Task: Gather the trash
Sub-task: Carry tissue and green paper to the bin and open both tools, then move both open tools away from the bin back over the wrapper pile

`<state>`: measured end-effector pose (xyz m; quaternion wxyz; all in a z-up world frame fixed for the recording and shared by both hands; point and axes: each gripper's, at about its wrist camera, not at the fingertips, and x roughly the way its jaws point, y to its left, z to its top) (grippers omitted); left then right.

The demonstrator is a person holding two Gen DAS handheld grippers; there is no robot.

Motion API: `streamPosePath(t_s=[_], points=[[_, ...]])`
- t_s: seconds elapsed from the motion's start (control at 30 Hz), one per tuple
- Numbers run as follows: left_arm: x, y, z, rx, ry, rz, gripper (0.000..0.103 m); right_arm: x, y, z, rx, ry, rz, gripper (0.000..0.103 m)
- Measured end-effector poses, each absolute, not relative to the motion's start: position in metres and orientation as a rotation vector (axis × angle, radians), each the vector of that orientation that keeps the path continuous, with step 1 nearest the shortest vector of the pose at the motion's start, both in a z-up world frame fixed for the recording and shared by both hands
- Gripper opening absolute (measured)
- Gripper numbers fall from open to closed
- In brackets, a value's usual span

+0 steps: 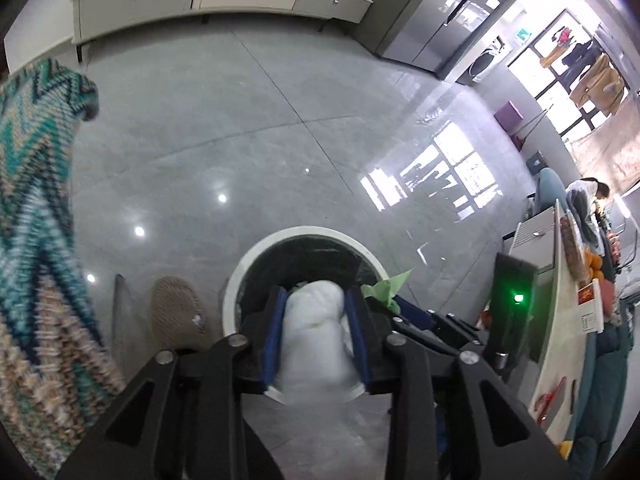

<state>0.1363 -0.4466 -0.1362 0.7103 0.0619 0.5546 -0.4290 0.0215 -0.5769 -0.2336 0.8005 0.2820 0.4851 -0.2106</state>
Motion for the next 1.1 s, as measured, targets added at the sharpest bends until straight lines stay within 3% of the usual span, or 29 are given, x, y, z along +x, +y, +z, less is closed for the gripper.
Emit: streamPosePath(t_s=[0.03, 0.1, 0.33, 0.37, 0.4, 0.43, 0.63, 0.97, 1.1], points=[[0.137, -0.447, -0.137, 0.129, 1.232, -0.957, 0.049, 0.019, -0.58, -0.236, 0.616, 1.045, -0.457, 0.033], [0.136, -0.449, -0.137, 0.114, 1.219, -0.972, 0.057, 0.013, -0.584, -0.239, 0.627, 1.054, -0.469, 0.034], [0.136, -0.438, -0.125, 0.113, 1.2, -0.99, 0.057, 0.006, -0.589, -0.237, 0.634, 1.049, -0.509, 0.038], [0.135, -0.437, -0.122, 0.108, 1.196, -0.988, 0.057, 0.005, -0.589, -0.237, 0.634, 1.048, -0.511, 0.044], [0.135, -0.431, -0.118, 0.099, 1.189, -0.986, 0.057, 0.004, -0.588, -0.235, 0.63, 1.046, -0.518, 0.06], [0.135, -0.428, -0.113, 0.092, 1.182, -0.983, 0.057, 0.003, -0.587, -0.234, 0.626, 1.041, -0.523, 0.067], [0.137, -0.384, -0.081, 0.058, 1.099, -0.926, 0.057, 0.003, -0.581, -0.216, 0.624, 1.013, -0.523, 0.069], [0.131, -0.274, -0.01, -0.011, 0.869, -0.803, 0.057, 0.002, -0.516, -0.077, 0.495, 0.716, -0.457, 0.07], [0.13, -0.223, 0.022, -0.047, 0.759, -0.73, 0.057, -0.003, -0.473, -0.023, 0.393, 0.569, -0.46, 0.075]])
